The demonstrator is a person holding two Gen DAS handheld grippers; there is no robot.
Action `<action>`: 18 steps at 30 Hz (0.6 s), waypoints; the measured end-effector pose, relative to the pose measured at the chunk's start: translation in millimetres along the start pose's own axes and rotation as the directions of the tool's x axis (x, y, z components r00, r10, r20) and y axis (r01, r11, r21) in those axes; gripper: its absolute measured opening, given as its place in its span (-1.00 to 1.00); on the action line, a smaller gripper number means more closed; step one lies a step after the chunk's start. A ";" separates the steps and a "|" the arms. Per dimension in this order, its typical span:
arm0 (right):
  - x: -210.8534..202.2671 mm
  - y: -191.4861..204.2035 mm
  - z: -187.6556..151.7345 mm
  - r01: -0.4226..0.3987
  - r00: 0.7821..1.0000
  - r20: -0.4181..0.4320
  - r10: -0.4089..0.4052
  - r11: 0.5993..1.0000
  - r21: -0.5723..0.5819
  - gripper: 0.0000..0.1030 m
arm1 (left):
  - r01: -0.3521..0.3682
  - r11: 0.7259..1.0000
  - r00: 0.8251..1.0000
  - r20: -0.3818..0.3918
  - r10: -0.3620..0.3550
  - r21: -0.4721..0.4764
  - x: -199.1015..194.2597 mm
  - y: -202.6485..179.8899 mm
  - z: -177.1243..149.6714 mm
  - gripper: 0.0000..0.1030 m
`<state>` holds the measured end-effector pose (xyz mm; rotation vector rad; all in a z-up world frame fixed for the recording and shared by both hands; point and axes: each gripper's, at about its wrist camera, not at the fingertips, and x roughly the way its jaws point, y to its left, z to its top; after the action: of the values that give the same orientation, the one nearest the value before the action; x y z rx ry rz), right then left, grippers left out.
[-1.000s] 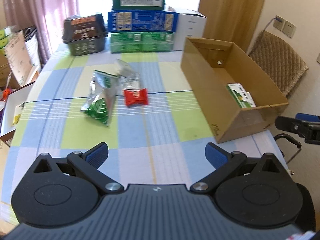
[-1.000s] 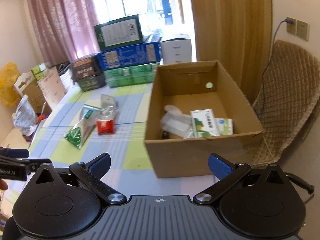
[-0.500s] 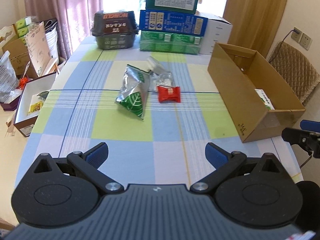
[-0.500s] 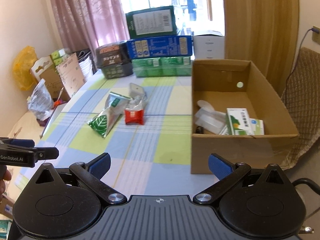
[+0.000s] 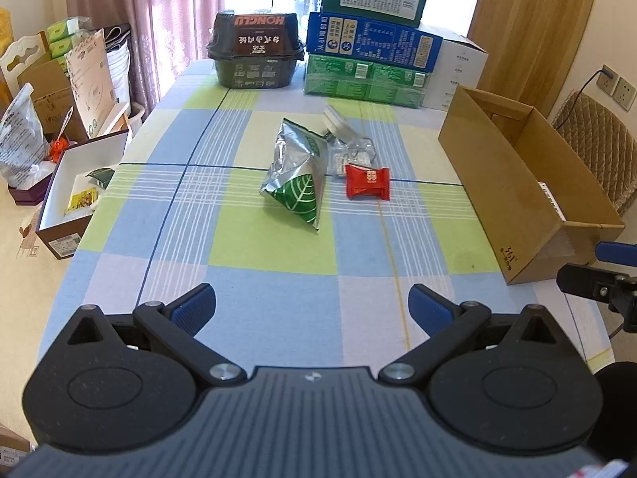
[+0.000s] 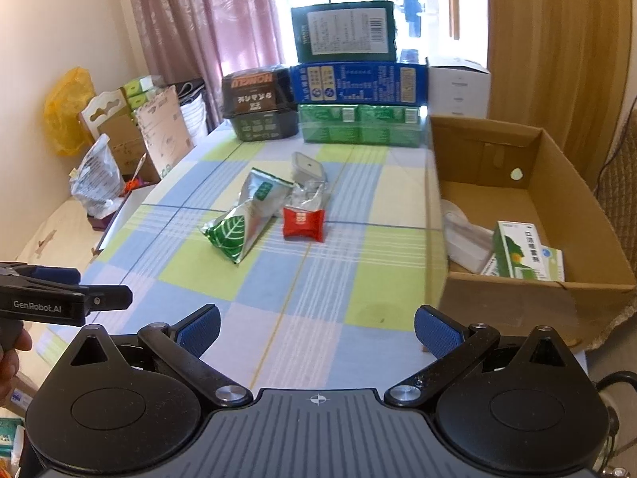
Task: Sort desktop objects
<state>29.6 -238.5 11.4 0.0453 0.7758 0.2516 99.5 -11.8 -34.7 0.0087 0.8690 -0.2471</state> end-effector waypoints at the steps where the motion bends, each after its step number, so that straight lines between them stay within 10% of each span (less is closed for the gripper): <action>1: 1.6 2.0 0.0 -0.003 1.000 -0.002 0.003 1.000 -0.003 0.96 | 0.001 1.000 1.000 -0.003 -0.001 -0.002 0.9 2.0 -0.6 0.97; 18: 48.2 32.1 9.1 -0.026 0.999 -0.034 0.024 0.999 -0.043 0.96 | 0.008 1.000 1.000 -0.013 -0.008 -0.003 24.1 31.4 7.5 0.97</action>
<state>62.4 -195.2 -11.0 0.0094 0.8027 0.2936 126.9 12.8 -51.0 0.0039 0.8822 -0.2529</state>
